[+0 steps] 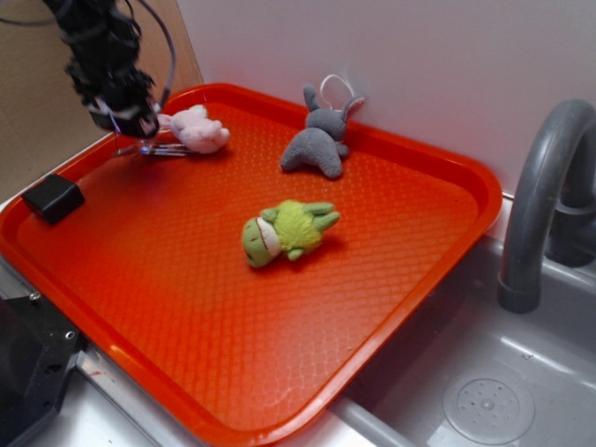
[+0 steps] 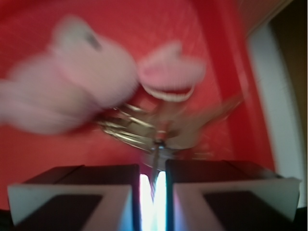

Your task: Grab the silver keys.

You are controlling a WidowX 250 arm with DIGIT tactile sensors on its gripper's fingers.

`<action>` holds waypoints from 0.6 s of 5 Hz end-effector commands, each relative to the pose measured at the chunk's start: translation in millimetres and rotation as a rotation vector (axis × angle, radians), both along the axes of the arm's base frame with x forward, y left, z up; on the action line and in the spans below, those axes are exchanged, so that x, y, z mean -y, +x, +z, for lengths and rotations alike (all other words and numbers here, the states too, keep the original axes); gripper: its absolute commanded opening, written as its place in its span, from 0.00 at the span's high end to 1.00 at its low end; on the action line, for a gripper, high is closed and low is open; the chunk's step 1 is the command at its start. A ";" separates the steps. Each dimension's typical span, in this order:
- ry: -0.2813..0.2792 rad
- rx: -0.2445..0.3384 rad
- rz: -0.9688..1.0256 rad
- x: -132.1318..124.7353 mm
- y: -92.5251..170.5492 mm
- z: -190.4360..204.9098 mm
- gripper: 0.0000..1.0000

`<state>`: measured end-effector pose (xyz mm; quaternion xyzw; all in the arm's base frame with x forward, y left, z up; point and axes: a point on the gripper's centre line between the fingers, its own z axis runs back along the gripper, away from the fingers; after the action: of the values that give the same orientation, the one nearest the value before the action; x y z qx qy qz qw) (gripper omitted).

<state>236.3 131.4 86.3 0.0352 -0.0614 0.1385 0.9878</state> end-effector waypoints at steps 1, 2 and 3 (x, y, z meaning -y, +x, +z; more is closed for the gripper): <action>-0.068 0.112 -0.186 38.3 -16.9 93.2 1.00; -0.086 0.047 -0.331 70.7 -26.8 120.3 1.00; -0.095 -0.015 -0.401 94.7 -34.4 127.6 1.00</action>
<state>201.3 30.8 197.9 -0.0335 -0.0201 -0.0510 0.9979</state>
